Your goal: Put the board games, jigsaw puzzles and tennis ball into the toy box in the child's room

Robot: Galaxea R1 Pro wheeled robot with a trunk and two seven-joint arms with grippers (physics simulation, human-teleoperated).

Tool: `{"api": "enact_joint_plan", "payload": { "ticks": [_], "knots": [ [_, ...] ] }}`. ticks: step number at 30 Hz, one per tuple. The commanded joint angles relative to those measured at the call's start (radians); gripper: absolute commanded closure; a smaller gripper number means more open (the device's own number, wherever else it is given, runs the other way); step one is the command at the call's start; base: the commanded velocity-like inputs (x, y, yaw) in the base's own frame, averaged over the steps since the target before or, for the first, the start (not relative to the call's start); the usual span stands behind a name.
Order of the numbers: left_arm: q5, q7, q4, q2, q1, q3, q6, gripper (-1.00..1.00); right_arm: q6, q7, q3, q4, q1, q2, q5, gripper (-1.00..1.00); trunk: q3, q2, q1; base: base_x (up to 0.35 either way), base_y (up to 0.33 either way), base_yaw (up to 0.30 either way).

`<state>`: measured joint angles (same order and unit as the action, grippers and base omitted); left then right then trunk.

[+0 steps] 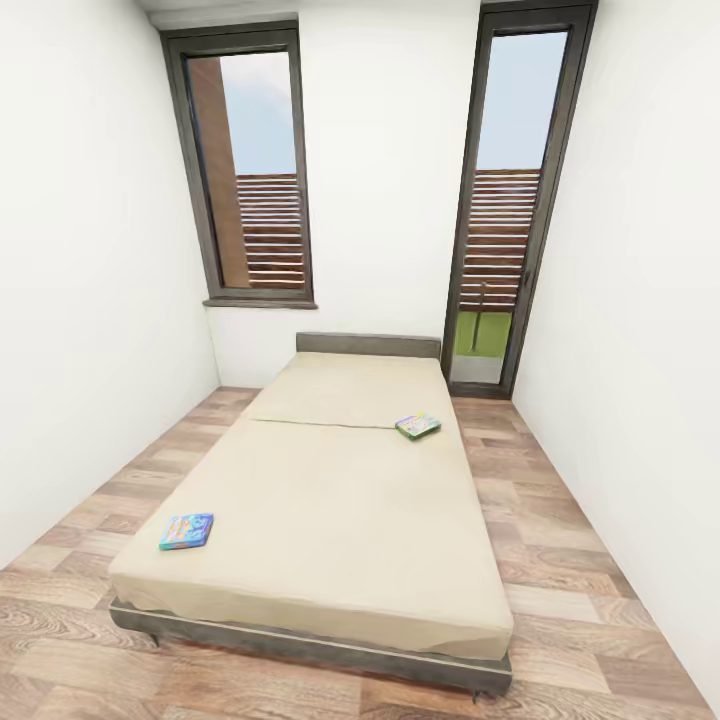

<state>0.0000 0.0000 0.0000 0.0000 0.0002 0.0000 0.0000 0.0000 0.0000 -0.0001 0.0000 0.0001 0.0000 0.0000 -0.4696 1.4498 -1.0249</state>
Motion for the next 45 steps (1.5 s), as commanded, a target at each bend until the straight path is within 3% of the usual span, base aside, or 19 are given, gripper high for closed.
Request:
{"api": "enact_joint_plan", "payload": {
  "ticks": [1,11,26,45],
  "knots": [
    [0.006,-0.002,0.004,-0.006,0.001,0.001,-0.001,-1.00,-0.002,0.002,0.001,0.000,0.000,0.006,-0.003,-1.00,0.000,0.000,0.000,0.000,0.000,0.000],
    [0.005,-0.002,-0.012,-0.023,0.001,0.002,-0.005,-1.00,0.000,0.002,-0.001,0.000,0.000,0.027,-0.007,-1.00,0.000,0.000,0.000,0.000,0.000,0.000],
    [0.003,-0.002,-0.020,-0.026,0.001,0.001,-0.007,-1.00,0.003,0.003,-0.002,0.000,0.000,0.027,-0.013,-1.00,0.000,0.000,0.000,0.000,0.000,-0.074],
    [0.000,-0.002,-0.020,-0.026,0.001,-0.002,-0.005,-1.00,0.000,0.003,-0.001,0.000,0.000,0.022,-0.011,-1.00,0.059,-0.133,0.073,0.000,0.000,-0.231]
  ]
}}
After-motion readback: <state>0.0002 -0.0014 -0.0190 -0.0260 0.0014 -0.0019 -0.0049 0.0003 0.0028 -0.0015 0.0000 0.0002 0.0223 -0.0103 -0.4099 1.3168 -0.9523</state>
